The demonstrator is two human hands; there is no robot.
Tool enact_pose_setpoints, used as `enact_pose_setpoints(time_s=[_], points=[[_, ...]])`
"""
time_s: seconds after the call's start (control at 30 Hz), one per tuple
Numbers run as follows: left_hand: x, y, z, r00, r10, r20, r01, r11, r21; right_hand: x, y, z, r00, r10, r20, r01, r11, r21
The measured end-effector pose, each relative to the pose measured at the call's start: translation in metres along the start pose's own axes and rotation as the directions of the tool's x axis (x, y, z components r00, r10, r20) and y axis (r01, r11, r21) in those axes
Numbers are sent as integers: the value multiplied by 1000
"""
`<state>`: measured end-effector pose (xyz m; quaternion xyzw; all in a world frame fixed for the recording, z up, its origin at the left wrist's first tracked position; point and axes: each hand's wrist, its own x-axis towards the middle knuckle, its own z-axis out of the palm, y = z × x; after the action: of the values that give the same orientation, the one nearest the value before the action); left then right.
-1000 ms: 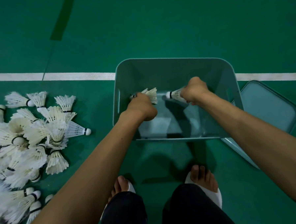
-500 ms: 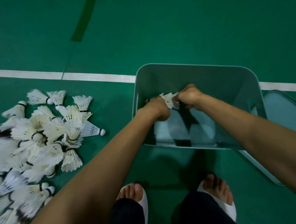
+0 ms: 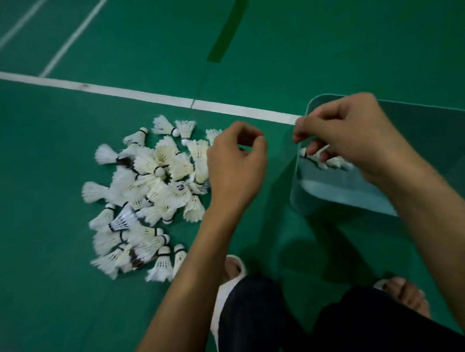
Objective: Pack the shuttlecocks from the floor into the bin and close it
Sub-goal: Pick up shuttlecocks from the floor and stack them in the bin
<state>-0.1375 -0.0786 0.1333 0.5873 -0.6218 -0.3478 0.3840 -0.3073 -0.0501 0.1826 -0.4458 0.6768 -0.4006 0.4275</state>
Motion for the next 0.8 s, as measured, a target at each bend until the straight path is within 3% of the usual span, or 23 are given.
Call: enact_pose_setpoints(time_s=[0.1, 0.2, 0.3, 0.37, 0.43, 0.53, 0.67, 0.8], points=[[-12, -63, -34, 970, -168, -177, 188, 977, 102, -10, 8, 63, 989, -55, 135, 64, 996, -63], [-36, -121, -57, 898, -307, -315, 370, 914, 167, -6, 46, 118, 950, 39, 309, 38, 970, -242], [-54, -170, -66, 778, -412, -474, 568, 783, 253, 7, 90, 158, 933, 52, 357, 105, 908, -405], [-56, -189, -70, 761, -424, -491, 622, 691, 369, 12, 109, 180, 901, 53, 431, 195, 837, -511], [-50, -199, -73, 791, -416, -448, 608, 608, 510, 15, 121, 201, 834, 83, 546, 251, 823, -509], [-29, -206, -73, 857, -379, -350, 516, 609, 602, 17, 128, 226, 763, 124, 634, 133, 930, -342], [-7, -215, -66, 961, -236, -143, 269, 692, 670, 21, 129, 243, 879, 125, 460, -15, 972, -236], [6, -222, -57, 981, -193, 31, 139, 797, 587, 28, 125, 249, 947, 174, 270, -165, 985, -54]])
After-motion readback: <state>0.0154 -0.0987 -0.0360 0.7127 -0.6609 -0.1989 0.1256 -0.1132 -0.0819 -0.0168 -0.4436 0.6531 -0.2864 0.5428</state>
